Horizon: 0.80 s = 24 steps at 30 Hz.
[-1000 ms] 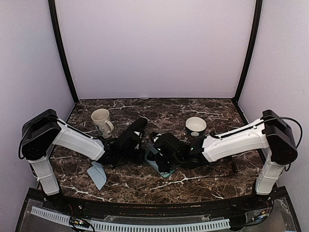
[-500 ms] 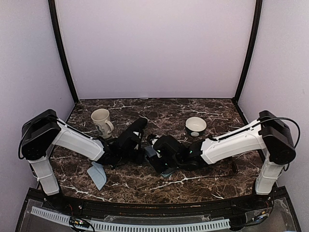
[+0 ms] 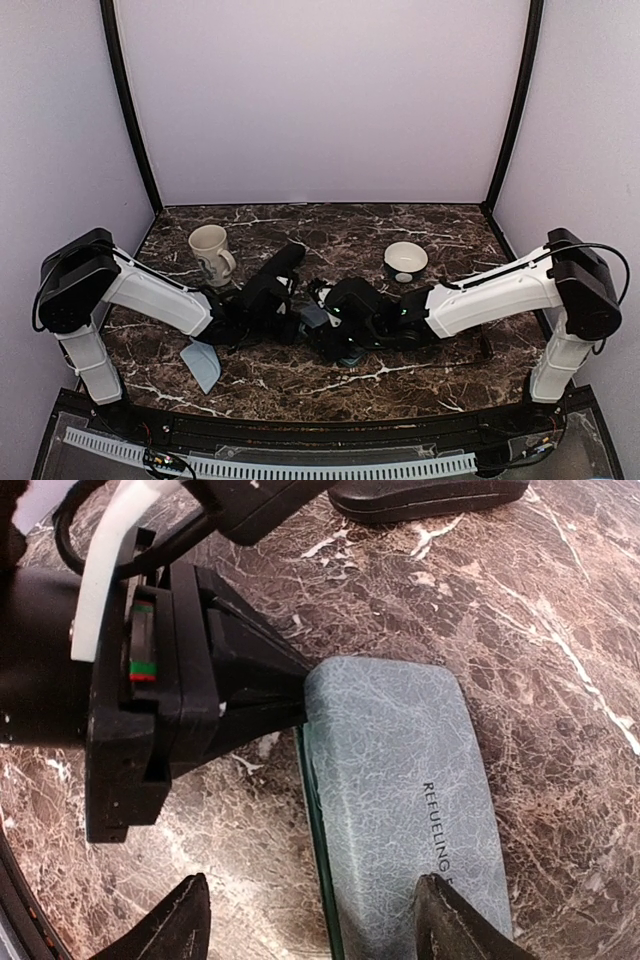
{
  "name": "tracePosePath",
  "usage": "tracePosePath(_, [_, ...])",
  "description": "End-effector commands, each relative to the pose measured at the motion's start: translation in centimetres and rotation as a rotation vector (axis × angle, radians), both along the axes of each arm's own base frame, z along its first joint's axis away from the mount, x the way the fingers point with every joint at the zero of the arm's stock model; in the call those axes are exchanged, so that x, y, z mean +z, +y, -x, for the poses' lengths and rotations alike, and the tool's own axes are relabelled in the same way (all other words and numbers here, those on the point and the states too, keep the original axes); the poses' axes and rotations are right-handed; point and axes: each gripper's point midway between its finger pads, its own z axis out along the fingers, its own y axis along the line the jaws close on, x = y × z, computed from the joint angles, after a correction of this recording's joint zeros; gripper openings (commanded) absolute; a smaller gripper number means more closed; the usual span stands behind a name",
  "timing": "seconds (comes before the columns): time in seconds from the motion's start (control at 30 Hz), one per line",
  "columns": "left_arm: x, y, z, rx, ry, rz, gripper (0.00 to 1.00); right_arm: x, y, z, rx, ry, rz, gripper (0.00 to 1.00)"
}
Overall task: Organize the sunglasses
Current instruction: Close the case with sunglasses at the center of the board.
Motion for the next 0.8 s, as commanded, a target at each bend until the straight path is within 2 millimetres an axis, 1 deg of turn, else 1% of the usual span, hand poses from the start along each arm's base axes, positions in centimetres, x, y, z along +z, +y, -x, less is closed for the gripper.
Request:
tracePosePath(0.0, [-0.6, 0.8, 1.1, 0.001, 0.038, -0.016, 0.0, -2.6, -3.3, 1.5, 0.017, 0.076, 0.125, 0.71])
tracePosePath(0.13, [-0.7, 0.9, 1.1, 0.002, 0.038, -0.018, 0.0, -1.8, -4.0, 1.4, 0.017, 0.067, 0.108, 0.73])
tracePosePath(0.27, [-0.7, 0.9, 1.1, 0.001, 0.036, -0.018, 0.0, -1.2, -5.0, 1.1, 0.014, 0.079, 0.094, 0.77])
tracePosePath(0.4, [-0.6, 0.8, 1.1, -0.004, 0.032, -0.015, 0.0, -2.2, -6.8, 0.4, 0.013, 0.143, 0.099, 0.86])
tracePosePath(0.47, [-0.6, 0.8, 1.1, -0.006, 0.031, -0.015, 0.0, -2.6, -7.4, 0.2, 0.017, 0.163, 0.099, 0.88])
tracePosePath(0.6, [-0.6, 0.8, 1.1, -0.005, 0.029, -0.015, 0.0, -3.2, -7.5, 0.1, 0.052, 0.195, 0.1, 0.91])
tracePosePath(0.77, [-0.5, 0.8, 1.1, -0.004, 0.028, -0.015, 0.0, -4.2, -7.0, 0.7, 0.122, 0.252, 0.085, 0.92])
